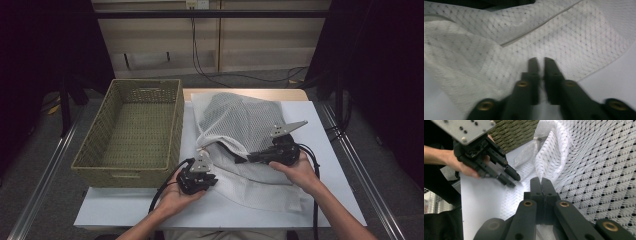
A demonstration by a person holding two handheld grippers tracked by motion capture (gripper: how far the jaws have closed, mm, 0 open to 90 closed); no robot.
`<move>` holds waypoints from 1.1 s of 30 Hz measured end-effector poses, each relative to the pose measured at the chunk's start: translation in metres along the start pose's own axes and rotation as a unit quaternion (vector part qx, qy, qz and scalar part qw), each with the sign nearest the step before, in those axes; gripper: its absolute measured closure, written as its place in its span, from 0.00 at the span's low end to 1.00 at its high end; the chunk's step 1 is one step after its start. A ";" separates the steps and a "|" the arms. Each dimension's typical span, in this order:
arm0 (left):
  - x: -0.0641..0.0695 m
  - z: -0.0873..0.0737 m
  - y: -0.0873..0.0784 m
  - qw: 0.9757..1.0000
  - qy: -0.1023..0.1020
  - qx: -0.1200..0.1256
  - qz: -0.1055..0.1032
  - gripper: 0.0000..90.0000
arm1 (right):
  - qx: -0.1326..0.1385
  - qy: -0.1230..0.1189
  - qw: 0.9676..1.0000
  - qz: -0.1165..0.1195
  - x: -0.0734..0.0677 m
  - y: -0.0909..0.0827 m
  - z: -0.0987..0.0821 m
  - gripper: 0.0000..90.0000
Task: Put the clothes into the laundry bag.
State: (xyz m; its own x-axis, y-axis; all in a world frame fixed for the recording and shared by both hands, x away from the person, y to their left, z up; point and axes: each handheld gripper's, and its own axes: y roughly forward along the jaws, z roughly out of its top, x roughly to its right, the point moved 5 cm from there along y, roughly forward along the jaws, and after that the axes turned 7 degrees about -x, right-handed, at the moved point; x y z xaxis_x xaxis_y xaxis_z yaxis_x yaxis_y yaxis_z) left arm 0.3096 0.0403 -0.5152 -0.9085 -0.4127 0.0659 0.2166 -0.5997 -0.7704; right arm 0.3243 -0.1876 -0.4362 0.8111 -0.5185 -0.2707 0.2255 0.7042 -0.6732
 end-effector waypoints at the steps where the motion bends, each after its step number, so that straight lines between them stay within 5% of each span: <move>1: 0.000 0.000 -0.001 1.000 -0.010 -0.003 0.000 1.00 | -0.002 0.001 1.000 0.000 0.000 0.000 0.000 1.00; 3: 0.003 0.001 -0.003 1.000 -0.009 -0.015 0.003 1.00 | -0.002 -0.003 1.000 0.000 -0.001 0.001 0.000 1.00; 10: 0.040 0.004 -0.017 0.997 0.026 0.011 -0.065 1.00 | -0.005 0.000 1.000 -0.001 0.000 0.002 -0.001 1.00; 20: 0.074 -0.001 -0.030 0.992 0.020 0.020 -0.122 1.00 | -0.031 -0.003 1.000 0.003 -0.007 0.007 -0.013 1.00; 25: 0.091 -0.006 -0.030 0.990 0.030 0.005 -0.141 1.00 | -0.047 0.003 0.999 0.000 -0.005 0.009 -0.029 0.99; 28: 0.093 -0.010 -0.029 0.990 0.039 -0.006 -0.137 1.00 | -0.061 0.003 0.998 -0.001 -0.004 0.011 -0.036 0.99; 31: 0.087 -0.011 -0.030 0.990 0.022 0.015 -0.141 1.00 | -0.064 0.008 0.998 -0.001 -0.001 0.014 -0.043 0.99; 33: 0.078 -0.010 -0.033 0.991 0.004 0.016 -0.136 0.84 | -0.069 0.007 0.998 -0.006 0.000 0.018 -0.044 0.99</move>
State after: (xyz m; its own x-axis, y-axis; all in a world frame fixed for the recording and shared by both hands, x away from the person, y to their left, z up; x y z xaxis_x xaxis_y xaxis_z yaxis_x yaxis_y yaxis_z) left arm 0.2280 0.0354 -0.4911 -0.9378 -0.2269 0.2629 -0.0259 -0.7093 -0.7044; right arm 0.3046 -0.1969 -0.4786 0.8012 -0.5335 -0.2711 0.1572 0.6247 -0.7649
